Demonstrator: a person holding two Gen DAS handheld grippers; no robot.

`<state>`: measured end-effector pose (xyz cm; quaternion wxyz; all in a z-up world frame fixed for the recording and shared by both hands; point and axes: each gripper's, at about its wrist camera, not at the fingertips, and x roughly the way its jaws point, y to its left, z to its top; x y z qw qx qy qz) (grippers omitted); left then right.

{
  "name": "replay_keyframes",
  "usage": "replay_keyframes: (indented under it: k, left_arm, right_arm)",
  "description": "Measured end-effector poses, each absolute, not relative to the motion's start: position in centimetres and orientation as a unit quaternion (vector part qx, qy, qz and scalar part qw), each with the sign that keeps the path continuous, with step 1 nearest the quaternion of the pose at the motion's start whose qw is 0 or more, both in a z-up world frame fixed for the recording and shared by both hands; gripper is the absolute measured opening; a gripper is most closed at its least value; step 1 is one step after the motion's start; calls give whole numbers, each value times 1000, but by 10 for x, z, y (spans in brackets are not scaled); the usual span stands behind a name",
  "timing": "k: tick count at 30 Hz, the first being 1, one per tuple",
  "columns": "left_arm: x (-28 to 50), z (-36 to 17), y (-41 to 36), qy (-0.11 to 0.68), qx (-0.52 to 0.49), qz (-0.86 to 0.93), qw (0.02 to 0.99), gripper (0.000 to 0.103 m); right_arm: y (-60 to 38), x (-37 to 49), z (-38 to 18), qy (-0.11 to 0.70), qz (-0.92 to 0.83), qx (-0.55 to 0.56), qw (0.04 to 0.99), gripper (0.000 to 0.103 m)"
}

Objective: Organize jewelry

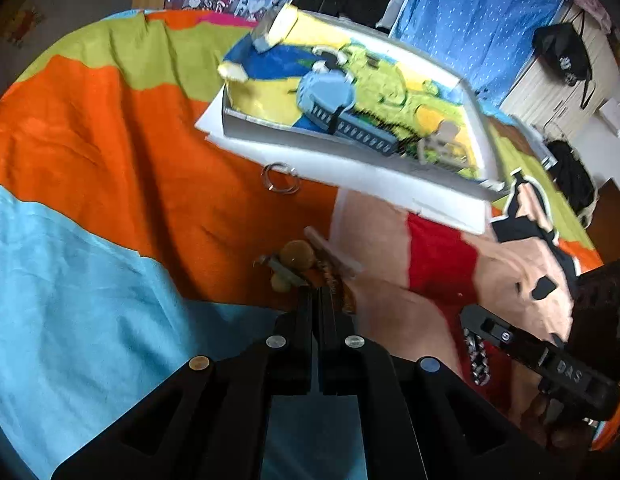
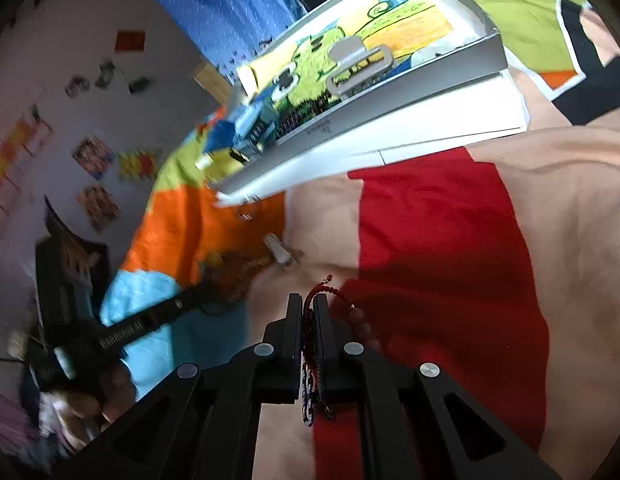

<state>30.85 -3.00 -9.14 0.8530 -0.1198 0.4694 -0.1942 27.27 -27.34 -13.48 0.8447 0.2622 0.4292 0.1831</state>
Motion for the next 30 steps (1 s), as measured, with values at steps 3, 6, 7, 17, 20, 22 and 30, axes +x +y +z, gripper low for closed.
replay_keyframes:
  k: [3,6,7,17,20,22,30]
  left_arm:
    - [302,-78,-27,457,-133,-200,857,0]
    - [292,-65,-24,449,-152,-209,855,0]
    - [288,-62,-24,448,-153,-210,855,0]
    - [253,-33,-33,437,-136,-214,863,0]
    - [252,-21,-40,428,-134,-215,868,0]
    - [253,-11,-47,417,-134,-222,871,0]
    - [275,15,-74,387,-121,-244,881,0]
  right_arm:
    - [-285,271,-128,410,201,310,834,6]
    - [-291,270,-122,395,215,342,825,6]
    - [-293,270,-120,392,218,350,823,6]
    - [-305,264,-103,360,243,389,813,6]
    - [-308,263,-97,352,251,394,811,6]
    - [-310,264,-93,345,255,394,813,6]
    - [-322,276,-78,318,274,397,816,6]
